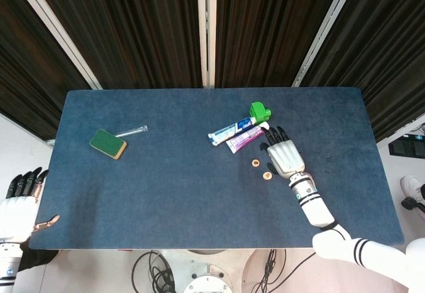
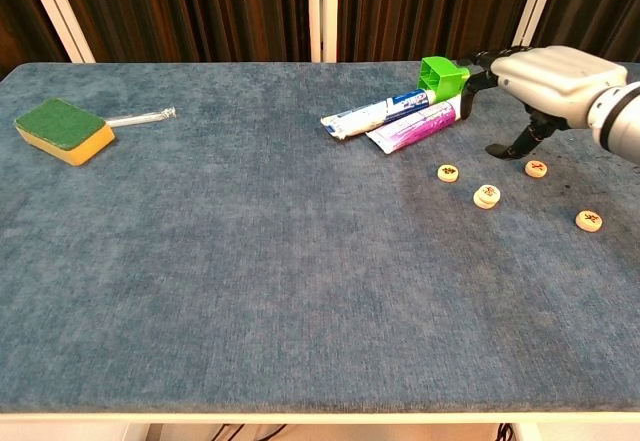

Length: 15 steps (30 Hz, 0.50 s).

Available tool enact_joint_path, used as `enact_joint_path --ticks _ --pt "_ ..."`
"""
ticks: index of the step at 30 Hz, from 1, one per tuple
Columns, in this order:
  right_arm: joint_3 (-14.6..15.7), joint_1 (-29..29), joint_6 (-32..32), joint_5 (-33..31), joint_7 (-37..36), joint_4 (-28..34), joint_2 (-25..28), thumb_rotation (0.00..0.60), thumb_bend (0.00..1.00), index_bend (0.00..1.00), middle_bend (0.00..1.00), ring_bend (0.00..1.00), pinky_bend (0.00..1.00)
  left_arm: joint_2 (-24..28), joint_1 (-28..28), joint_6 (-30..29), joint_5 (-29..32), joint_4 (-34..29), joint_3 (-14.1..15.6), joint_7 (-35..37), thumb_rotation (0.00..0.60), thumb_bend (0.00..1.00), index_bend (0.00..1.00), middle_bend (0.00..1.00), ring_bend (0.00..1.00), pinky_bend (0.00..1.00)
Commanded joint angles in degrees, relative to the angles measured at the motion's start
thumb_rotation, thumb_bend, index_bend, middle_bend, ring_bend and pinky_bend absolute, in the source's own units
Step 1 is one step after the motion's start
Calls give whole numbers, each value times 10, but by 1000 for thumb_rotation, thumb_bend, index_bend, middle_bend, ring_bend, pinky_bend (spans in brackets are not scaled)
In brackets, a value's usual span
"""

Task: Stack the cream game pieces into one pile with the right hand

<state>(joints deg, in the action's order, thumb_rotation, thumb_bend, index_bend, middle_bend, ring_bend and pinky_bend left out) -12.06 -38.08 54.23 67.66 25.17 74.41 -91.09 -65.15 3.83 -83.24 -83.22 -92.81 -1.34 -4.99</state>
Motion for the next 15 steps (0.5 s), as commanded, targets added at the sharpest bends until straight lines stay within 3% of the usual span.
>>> enact_joint_path --ticks 1,4,5,6,15 --pt "-7 -21 -25 -32 26 -23 -20 600 243 354 0 0 0 2 0 0 1 -1 0 -1 600 109 0 0 0 0" --pt "-10 -31 -37 -58 44 -25 -28 600 237 358 0 0 0 3 -1 1 3 -1 0 0 600 109 0 0 0 0" --pt "-10 -33 -39 -65 51 -24 -29 600 231 360 0 0 0 9 -21 -9 -7 13 20 7 600 109 0 0 0 0" --pt "-10 -37 -40 -74 61 -22 -30 600 224 362 0 0 0 -16 -2 16 8 39 4 10 600 109 0 0 0 0" --pt "-13 -58 -43 -147 119 -1 -31 600 108 416 4 0 0 4 -10 -1 -6 30 8 31 600 109 0 0 0 0"
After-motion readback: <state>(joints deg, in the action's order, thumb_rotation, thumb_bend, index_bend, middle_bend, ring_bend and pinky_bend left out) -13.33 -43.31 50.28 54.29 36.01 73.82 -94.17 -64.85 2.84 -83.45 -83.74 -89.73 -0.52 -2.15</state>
